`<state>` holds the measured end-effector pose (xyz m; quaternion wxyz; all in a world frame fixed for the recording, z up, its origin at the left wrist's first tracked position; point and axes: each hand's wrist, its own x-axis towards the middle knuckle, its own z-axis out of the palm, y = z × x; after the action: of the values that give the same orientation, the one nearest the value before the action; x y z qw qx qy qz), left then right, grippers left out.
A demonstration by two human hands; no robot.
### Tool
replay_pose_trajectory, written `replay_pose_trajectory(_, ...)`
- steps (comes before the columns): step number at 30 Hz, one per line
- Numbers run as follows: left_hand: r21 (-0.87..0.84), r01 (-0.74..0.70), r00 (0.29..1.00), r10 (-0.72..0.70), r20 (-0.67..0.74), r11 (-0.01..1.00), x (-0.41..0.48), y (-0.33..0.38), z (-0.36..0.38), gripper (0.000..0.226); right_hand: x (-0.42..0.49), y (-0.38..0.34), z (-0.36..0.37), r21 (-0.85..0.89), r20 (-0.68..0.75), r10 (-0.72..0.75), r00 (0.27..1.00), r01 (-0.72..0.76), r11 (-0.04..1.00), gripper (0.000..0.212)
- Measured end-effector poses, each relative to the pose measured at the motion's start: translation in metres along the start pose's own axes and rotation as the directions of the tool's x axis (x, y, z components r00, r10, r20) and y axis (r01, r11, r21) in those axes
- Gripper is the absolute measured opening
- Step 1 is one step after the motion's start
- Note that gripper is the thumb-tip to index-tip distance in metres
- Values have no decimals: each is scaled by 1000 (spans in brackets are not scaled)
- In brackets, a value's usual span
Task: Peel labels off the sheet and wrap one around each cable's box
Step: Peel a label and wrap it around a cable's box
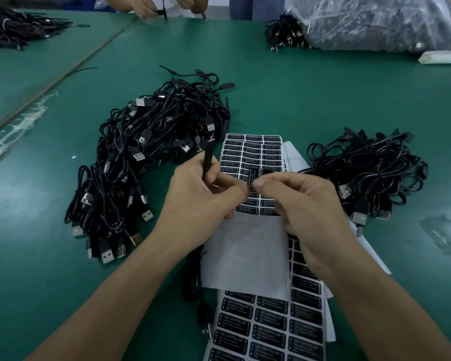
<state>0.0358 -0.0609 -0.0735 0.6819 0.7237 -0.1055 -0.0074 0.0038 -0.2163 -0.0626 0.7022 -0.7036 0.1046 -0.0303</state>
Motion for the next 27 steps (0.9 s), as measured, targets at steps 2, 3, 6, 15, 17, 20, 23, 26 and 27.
replay_pose_trajectory(2, 1, -5, 1000, 5, 14, 1000, 1, -2, 0, 42, 1, 0, 0, -52, -14, -26, 1000, 25, 998, 11)
replay_pose_trajectory(3, -1, -6, 1000, 6, 23, 1000, 1, -2, 1, 41, 0, 0, 0, -92, -25, -51, 998, 49, 995, 11)
replay_pose_trajectory(6, 7, -10, 999, 9, 38, 1000, 2, -2, 0, 40, 0, 1, -1, -185, -44, -120, 992, 110, 976, 6)
replay_pose_trajectory(15, 76, 12, 999, -15, 29, 997, 0, -3, 1, 43, 1, 2, -3, -157, -20, -107, 994, 103, 982, 12)
replay_pose_trajectory(17, 108, 52, 998, -54, 13, 993, -1, 0, 2, 41, 2, 2, -3, -94, -68, -84, 994, 78, 993, 13)
replay_pose_trajectory(20, 126, 130, 991, -131, 1, 984, -1, 2, 2, 43, 2, 0, -2, 13, -119, -49, 992, 51, 999, 16)
replay_pose_trajectory(23, 184, 79, 997, -82, 4, 980, -2, 1, 1, 30, -2, -3, 2, 113, -98, -53, 994, 64, 992, 17)
replay_pose_trajectory(26, 182, 44, 999, -48, 15, 982, -2, -1, 1, 25, -3, -4, 3, 148, -44, -77, 996, 83, 985, 17)
replay_pose_trajectory(27, 191, 15, 1000, -20, 23, 982, -1, -2, 2, 23, -4, -4, 4, 149, -24, -82, 996, 85, 985, 17)
